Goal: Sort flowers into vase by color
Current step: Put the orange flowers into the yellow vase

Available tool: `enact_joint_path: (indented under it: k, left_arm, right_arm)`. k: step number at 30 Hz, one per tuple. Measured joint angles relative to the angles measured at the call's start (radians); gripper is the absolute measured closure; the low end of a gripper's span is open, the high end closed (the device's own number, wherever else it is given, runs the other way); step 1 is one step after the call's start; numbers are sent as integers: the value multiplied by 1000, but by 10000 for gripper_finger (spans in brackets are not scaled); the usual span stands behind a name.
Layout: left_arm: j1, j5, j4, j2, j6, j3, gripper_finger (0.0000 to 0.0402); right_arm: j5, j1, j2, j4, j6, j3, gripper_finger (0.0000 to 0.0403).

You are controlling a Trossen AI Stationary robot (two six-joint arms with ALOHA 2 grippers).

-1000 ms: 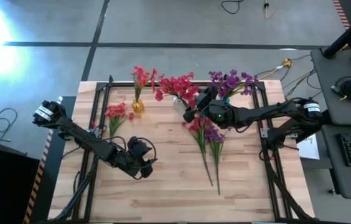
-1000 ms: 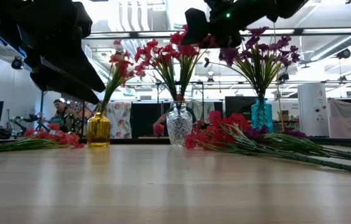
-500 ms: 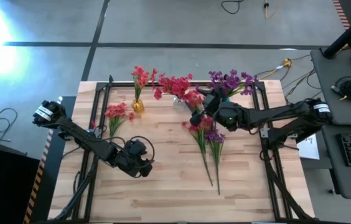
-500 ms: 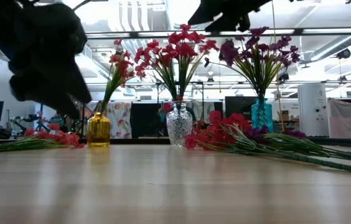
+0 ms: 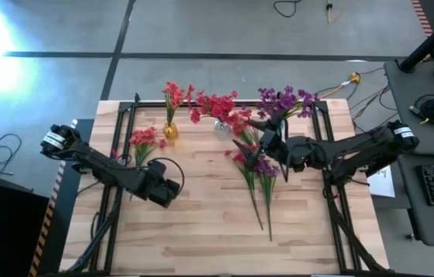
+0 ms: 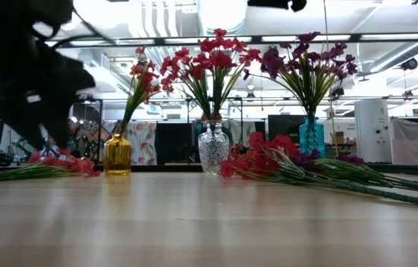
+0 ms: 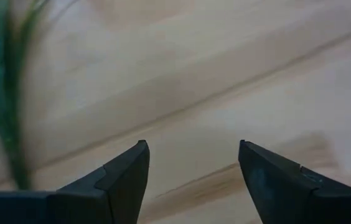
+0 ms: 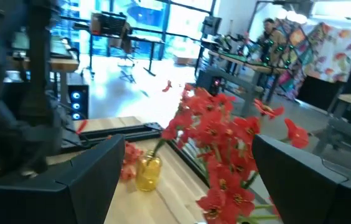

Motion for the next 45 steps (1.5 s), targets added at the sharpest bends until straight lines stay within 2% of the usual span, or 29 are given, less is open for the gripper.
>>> enact_joint_path:
  k: [9,16,25,30,37,45]
  left_arm:
    - [83,50,-161,0,-48,-45,174]
    - [173,88,-152,-4,7,-143,174]
    - [282,84,-123,-10,84,-163,175]
    - [341,50,-121,-8,78,-166,175]
    - [367,24,-115,-8,81,-168,175]
    - [367,22,-115,-5,86,-168,175]
  right_arm:
    - [0,104,-29,2,-36,1,60]
    - [0,170,-40,1,-49,1,60]
    - [0,202,-40,-30,-54,27,60]
    - [-1,226,-40,-188,20,91,60]
    - [-5,232,-37,-631,295,204,60]
    - [-13,247,-36,-741,412,198,60]
